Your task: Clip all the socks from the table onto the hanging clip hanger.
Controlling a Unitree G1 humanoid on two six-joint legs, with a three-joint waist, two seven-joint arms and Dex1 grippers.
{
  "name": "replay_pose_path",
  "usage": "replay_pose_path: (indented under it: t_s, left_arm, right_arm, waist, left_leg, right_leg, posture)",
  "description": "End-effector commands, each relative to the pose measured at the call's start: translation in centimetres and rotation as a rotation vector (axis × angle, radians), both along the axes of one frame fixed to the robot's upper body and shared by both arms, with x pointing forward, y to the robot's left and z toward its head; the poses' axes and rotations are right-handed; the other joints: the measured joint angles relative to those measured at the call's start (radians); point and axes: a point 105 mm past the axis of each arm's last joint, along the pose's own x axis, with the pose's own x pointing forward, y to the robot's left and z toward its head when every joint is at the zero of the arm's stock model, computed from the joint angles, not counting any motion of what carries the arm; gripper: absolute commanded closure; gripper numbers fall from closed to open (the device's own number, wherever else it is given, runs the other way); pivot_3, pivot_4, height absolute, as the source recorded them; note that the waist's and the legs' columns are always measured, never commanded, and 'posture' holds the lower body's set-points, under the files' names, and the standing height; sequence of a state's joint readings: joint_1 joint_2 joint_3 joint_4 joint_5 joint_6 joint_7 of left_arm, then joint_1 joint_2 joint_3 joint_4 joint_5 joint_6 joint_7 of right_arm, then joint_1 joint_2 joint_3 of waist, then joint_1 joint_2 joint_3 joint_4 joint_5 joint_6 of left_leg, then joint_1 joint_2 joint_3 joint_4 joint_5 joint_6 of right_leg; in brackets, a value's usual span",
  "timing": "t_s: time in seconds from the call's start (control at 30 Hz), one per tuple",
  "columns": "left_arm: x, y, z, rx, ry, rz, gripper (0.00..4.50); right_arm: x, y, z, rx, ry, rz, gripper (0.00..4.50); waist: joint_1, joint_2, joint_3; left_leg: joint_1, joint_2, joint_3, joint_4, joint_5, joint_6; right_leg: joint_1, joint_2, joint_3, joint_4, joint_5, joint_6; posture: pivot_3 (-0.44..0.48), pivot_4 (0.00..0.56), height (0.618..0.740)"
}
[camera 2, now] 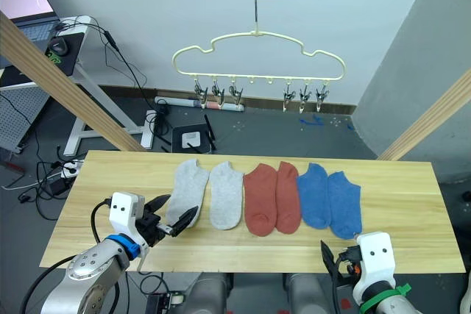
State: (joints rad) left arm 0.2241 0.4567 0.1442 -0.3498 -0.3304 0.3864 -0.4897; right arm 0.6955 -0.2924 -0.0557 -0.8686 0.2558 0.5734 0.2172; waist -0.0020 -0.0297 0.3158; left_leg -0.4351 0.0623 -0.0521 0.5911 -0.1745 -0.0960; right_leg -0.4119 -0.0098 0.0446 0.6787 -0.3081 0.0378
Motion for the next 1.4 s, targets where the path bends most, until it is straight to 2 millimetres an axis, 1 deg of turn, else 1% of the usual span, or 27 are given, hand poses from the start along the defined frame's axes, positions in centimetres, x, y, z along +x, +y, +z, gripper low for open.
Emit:
replay_pose_path:
  t_s: [0.03, 0.13, 0.27, 0.4, 0.5, 0.6, 0.7, 0.8, 0.87, 0.93, 1.07, 1.13, 1.23, 1.33, 1.4]
  left_arm:
    - [-0.1, -0.2, 0.1, -0.003, 0.001, -0.012, 0.00]
    - [-0.1, -0.7, 0.3, -0.063, 0.028, -0.050, 0.00]
    - [-0.1, -0.5, 0.8, -0.110, 0.032, -0.063, 0.00]
    - [0.3, -0.1, 1.2, -0.112, 0.024, -0.055, 0.00]
    - [0.9, 0.4, 0.9, -0.058, 0.033, -0.005, 0.00]
    - [0.9, 0.1, 0.9, -0.074, 0.032, -0.024, 0.00]
    - [0.8, 0.1, 1.2, -0.081, 0.015, -0.023, 0.60]
    - [0.9, 0.0, 1.0, -0.067, 0.026, -0.033, 1.47]
    - [1.1, -0.1, 1.1, -0.062, 0.024, -0.032, 1.47]
    - [1.6, -0.4, 1.6, -0.061, -0.006, -0.031, 1.47]
    - [3.4, -1.2, 3.1, -0.054, -0.099, -0.010, 1.47]
    - [4.3, -1.7, 3.9, -0.057, -0.146, 0.010, 1.47]
    - [5.5, -3.3, 5.4, -0.084, -0.217, 0.007, 1.47]
    - [6.6, -4.1, 6.7, -0.100, -0.272, 0.018, 1.47]
    - [7.5, -4.7, 7.8, -0.128, -0.316, 0.024, 1.47]
  right_arm:
    - [-0.1, 0.0, 0.4, 0.001, -0.022, 0.005, 0.07]
    - [0.0, 0.1, 0.4, 0.004, -0.024, 0.005, 0.07]
    - [0.0, 0.2, 0.3, 0.006, -0.028, 0.005, 0.07]
    - [0.1, 0.2, 0.3, 0.005, -0.031, 0.006, 0.07]
    - [0.1, 0.2, 0.3, 0.006, -0.033, 0.005, 0.07]
    - [0.1, 0.2, 0.3, 0.006, -0.033, 0.006, 0.07]
    - [0.1, 0.2, 0.3, 0.004, -0.033, 0.006, 0.00]
    - [0.2, 0.1, 0.3, 0.003, -0.035, 0.007, 0.00]
    - [0.3, 0.1, 0.4, 0.003, -0.038, 0.008, 0.00]
    - [0.5, 0.1, 0.7, 0.000, -0.049, 0.017, 0.00]
    - [1.6, -0.2, 2.1, -0.016, -0.093, 0.048, 0.00]
    - [2.5, -0.3, 3.3, -0.025, -0.132, 0.078, 0.00]
    - [4.1, -0.3, 5.8, -0.040, -0.194, 0.148, 0.00]
    - [5.3, -0.1, 7.9, -0.060, -0.234, 0.214, 0.00]
    - [6.3, 0.3, 9.7, -0.077, -0.274, 0.268, 0.00]
  waist:
    - [0.000, 0.000, 0.000]
    - [0.000, 0.000, 0.000]
    - [0.000, 0.000, 0.000]
    - [0.000, 0.000, 0.000]
    - [0.000, 0.000, 0.000]
    - [0.000, 0.000, 0.000]
    - [0.000, 0.000, -0.001]
    - [0.000, 0.000, -0.001]
    - [0.000, 0.000, -0.001]
    - [0.000, 0.000, -0.001]
    - [0.001, -0.001, -0.001]
    - [0.001, -0.002, -0.002]
    - [0.000, -0.003, -0.004]
    - [0.000, -0.002, -0.005]
    - [0.000, -0.003, -0.005]
  left_leg:
    - [0.000, 0.000, 0.000, 0.000, 0.000, 0.000]
    - [0.000, 0.000, 0.000, 0.000, 0.000, 0.000]
    - [0.000, 0.000, 0.000, 0.000, 0.000, 0.000]
    - [0.000, 0.000, 0.000, 0.000, 0.000, 0.000]
    - [0.000, 0.000, 0.000, 0.000, 0.000, 0.000]
    - [0.000, 0.000, 0.000, 0.000, 0.000, 0.000]
    - [0.000, 0.000, 0.000, 0.000, 0.000, 0.000]
    - [0.000, 0.000, 0.000, 0.000, 0.000, 0.000]
    - [0.001, 0.000, 0.000, 0.001, 0.000, 0.000]
    - [0.001, 0.000, 0.000, 0.001, 0.000, 0.000]
    - [0.001, 0.000, 0.000, 0.002, 0.000, 0.000]
    - [0.001, -0.001, 0.000, 0.003, 0.000, 0.000]
    - [0.001, -0.001, 0.000, 0.004, 0.000, 0.000]
    - [0.001, 0.000, -0.001, 0.006, 0.000, 0.000]
    - [0.001, 0.000, -0.001, 0.007, 0.000, 0.000]
  right_leg:
    - [0.000, 0.000, 0.000, 0.000, 0.000, 0.000]
    - [0.000, 0.000, 0.000, 0.000, 0.000, 0.000]
    - [0.000, 0.000, 0.000, 0.000, 0.000, 0.000]
    - [0.000, 0.001, 0.000, 0.001, 0.000, 0.001]
    - [0.000, 0.001, 0.000, 0.001, 0.001, 0.001]
    - [0.000, 0.001, 0.000, 0.001, 0.001, 0.001]
    - [0.000, 0.001, 0.000, 0.001, 0.001, 0.001]
    - [0.000, 0.001, -0.001, 0.001, 0.001, 0.001]
    - [0.001, 0.001, -0.001, 0.001, 0.001, 0.001]
    - [0.001, 0.001, 0.000, 0.001, 0.001, 0.001]
    - [0.002, 0.001, 0.000, 0.002, 0.002, 0.003]
    - [0.003, 0.001, 0.000, 0.001, 0.003, 0.004]
    - [0.003, 0.002, 0.000, 0.002, 0.004, 0.005]
    - [0.004, 0.004, -0.001, 0.003, 0.005, 0.006]
    - [0.004, 0.005, -0.001, 0.003, 0.006, 0.006]
  posture:
    - [0.040, 0.323, 0.740]
    - [0.038, 0.320, 0.740]
    - [0.039, 0.319, 0.740]
    - [0.040, 0.316, 0.740]
    - [0.040, 0.316, 0.740]
    - [0.040, 0.316, 0.740]
    - [0.040, 0.316, 0.740]
    - [0.037, 0.314, 0.740]
    - [0.039, 0.312, 0.740]
    - [0.039, 0.312, 0.740]
    - [0.040, 0.310, 0.740]
    - [0.037, 0.299, 0.740]
    - [0.035, 0.294, 0.740]
    - [0.031, 0.286, 0.740]
    - [0.030, 0.280, 0.740]
